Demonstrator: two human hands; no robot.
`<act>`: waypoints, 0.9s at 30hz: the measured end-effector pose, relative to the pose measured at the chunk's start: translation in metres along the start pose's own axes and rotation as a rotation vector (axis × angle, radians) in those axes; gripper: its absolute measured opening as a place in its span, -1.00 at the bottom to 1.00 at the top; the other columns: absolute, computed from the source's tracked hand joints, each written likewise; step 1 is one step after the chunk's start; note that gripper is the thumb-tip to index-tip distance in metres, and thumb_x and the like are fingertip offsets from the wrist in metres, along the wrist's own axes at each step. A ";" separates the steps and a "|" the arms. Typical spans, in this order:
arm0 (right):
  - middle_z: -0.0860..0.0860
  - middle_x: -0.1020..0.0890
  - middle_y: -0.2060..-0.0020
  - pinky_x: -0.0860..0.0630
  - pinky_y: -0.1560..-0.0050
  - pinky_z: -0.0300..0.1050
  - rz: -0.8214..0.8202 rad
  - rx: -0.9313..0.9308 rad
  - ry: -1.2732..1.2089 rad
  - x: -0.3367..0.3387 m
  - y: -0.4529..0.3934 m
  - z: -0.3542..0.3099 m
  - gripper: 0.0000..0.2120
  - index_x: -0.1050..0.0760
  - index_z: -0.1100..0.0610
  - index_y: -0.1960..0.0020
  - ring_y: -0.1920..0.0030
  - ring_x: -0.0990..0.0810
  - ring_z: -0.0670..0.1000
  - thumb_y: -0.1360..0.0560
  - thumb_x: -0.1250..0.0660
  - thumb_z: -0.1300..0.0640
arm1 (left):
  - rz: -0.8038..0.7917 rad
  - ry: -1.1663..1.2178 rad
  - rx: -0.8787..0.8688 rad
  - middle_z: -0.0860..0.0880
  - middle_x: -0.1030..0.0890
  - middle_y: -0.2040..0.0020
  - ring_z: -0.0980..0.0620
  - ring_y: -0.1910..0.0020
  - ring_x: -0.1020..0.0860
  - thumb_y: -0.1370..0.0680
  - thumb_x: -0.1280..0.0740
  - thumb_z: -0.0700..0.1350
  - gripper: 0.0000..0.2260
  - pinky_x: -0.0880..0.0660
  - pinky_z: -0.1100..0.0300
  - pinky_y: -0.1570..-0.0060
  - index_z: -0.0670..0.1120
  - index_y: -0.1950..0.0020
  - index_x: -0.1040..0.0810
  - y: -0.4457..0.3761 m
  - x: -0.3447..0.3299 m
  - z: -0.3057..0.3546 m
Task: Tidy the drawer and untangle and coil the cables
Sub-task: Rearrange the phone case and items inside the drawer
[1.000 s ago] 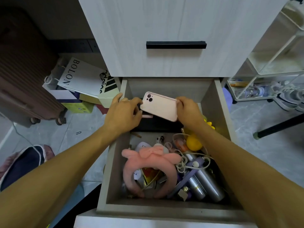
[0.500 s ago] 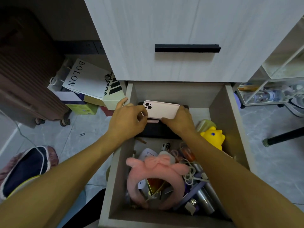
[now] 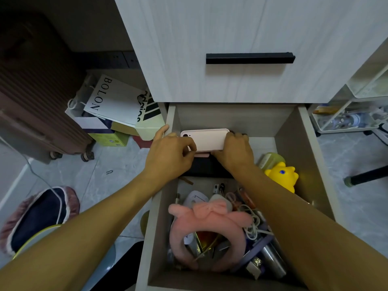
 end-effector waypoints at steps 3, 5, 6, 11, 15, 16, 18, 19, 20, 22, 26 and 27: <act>0.21 -0.44 -0.22 -0.44 -0.10 -0.01 -0.002 -0.080 -0.104 -0.002 -0.001 0.002 -0.37 -0.37 0.25 -0.32 -0.27 -0.36 0.18 -0.39 -0.51 0.00 | -0.002 -0.009 -0.001 0.15 -0.49 0.36 0.03 0.12 -0.54 -0.50 -0.38 -0.10 -0.92 0.08 0.16 -0.49 0.00 0.06 -0.67 0.000 0.000 0.000; 0.21 -0.42 -0.22 -0.46 -0.10 -0.01 0.013 -0.147 -0.206 -0.004 -0.001 0.010 -0.33 -0.37 0.25 -0.30 -0.24 -0.40 0.18 -0.34 -0.55 0.00 | -0.006 -0.018 -0.005 0.14 -0.51 0.36 0.04 0.12 -0.55 -0.50 -0.38 -0.10 -0.92 0.07 0.14 -0.49 0.00 0.06 -0.67 -0.001 -0.001 0.001; 0.21 -0.41 -0.21 -0.47 -0.10 -0.01 0.013 -0.168 -0.241 -0.005 -0.001 0.013 -0.32 -0.38 0.24 -0.29 -0.22 -0.43 0.19 -0.32 -0.56 -0.01 | -0.004 -0.023 -0.008 0.14 -0.53 0.35 0.04 0.12 -0.55 -0.50 -0.38 -0.09 -0.92 0.07 0.14 -0.50 0.01 0.06 -0.67 -0.001 -0.001 0.001; 0.19 -0.40 -0.22 -0.47 -0.08 0.00 -0.033 -0.154 -0.144 -0.004 -0.001 0.016 -0.27 -0.37 0.22 -0.31 -0.24 -0.42 0.18 -0.32 -0.54 -0.13 | 0.008 -0.019 -0.014 0.09 -0.63 0.30 0.04 0.11 -0.55 -0.50 -0.38 -0.09 -0.92 0.04 0.12 -0.50 0.01 0.07 -0.66 0.000 -0.002 -0.001; 0.20 -0.42 -0.24 -0.46 -0.11 0.01 -0.029 -0.145 -0.088 0.000 -0.002 0.017 -0.26 -0.36 0.24 -0.32 -0.23 -0.45 0.18 -0.34 -0.52 -0.16 | 0.015 -0.011 -0.013 0.09 -0.63 0.30 0.05 0.12 -0.56 -0.50 -0.38 -0.08 -0.93 0.03 0.11 -0.51 0.02 0.06 -0.66 0.000 -0.002 -0.001; 0.20 -0.43 -0.24 -0.46 -0.12 0.02 -0.020 -0.158 -0.086 0.001 -0.001 0.018 -0.26 -0.36 0.24 -0.32 -0.23 -0.45 0.18 -0.34 -0.52 -0.16 | 0.017 -0.004 -0.009 0.09 -0.63 0.31 0.05 0.12 -0.56 -0.50 -0.38 -0.08 -0.93 0.04 0.13 -0.51 0.02 0.06 -0.66 0.000 -0.001 -0.001; 0.20 -0.45 -0.22 -0.47 -0.11 0.02 0.006 -0.178 -0.078 0.002 -0.001 0.020 -0.26 -0.38 0.24 -0.30 -0.20 -0.48 0.17 -0.32 -0.53 -0.16 | 0.022 0.008 -0.005 0.09 -0.62 0.32 0.06 0.13 -0.55 -0.51 -0.37 -0.08 -0.92 0.07 0.16 -0.50 0.02 0.06 -0.66 -0.001 -0.001 -0.002; 0.20 -0.47 -0.21 -0.48 -0.09 0.01 0.015 -0.171 -0.069 0.002 -0.002 0.019 -0.27 -0.40 0.23 -0.29 -0.18 -0.49 0.17 -0.31 -0.53 -0.17 | 0.026 0.010 -0.004 0.09 -0.62 0.32 0.06 0.13 -0.55 -0.51 -0.37 -0.09 -0.92 0.07 0.16 -0.50 0.01 0.06 -0.66 -0.001 -0.001 -0.002; 0.20 -0.49 -0.19 -0.49 -0.06 0.01 0.022 -0.155 -0.059 0.003 -0.002 0.016 -0.28 -0.41 0.23 -0.28 -0.17 -0.50 0.16 -0.31 -0.53 -0.17 | 0.024 0.010 -0.002 0.09 -0.63 0.31 0.06 0.12 -0.55 -0.51 -0.37 -0.09 -0.92 0.06 0.15 -0.50 0.01 0.06 -0.66 -0.001 -0.001 -0.002; 0.19 -0.51 -0.17 -0.51 -0.02 -0.02 0.020 -0.130 -0.050 0.002 -0.004 0.012 -0.29 -0.43 0.22 -0.27 -0.13 -0.53 0.16 -0.30 -0.53 -0.18 | 0.015 -0.001 -0.003 0.08 -0.64 0.30 0.05 0.11 -0.56 -0.51 -0.37 -0.08 -0.92 0.05 0.13 -0.50 0.01 0.06 -0.66 -0.001 -0.002 -0.003; 0.19 -0.48 -0.18 -0.49 -0.05 -0.04 -0.056 -0.144 -0.158 -0.002 -0.005 0.012 -0.33 -0.42 0.23 -0.30 -0.14 -0.53 0.18 -0.33 -0.55 -0.06 | -0.011 -0.057 -0.017 0.06 -0.63 0.29 0.04 0.12 -0.56 -0.52 -0.36 -0.07 -0.91 0.05 0.10 -0.51 0.00 0.06 -0.66 -0.001 -0.003 -0.001; 0.20 -0.50 -0.16 -0.49 -0.06 -0.05 -0.093 -0.123 -0.190 -0.002 -0.006 0.013 -0.40 -0.45 0.24 -0.27 -0.15 -0.53 0.19 -0.35 -0.55 0.00 | -0.024 -0.076 -0.020 0.06 -0.62 0.29 0.04 0.11 -0.55 -0.53 -0.34 -0.07 -0.90 0.06 0.10 -0.51 0.01 0.05 -0.66 -0.001 -0.004 0.000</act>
Point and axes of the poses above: each hand's wrist, its own y-axis away from the middle knuckle, its own x-axis out of the back of the hand, z = x × y, the point moved 8 cm from there along -y, towards the middle knuckle
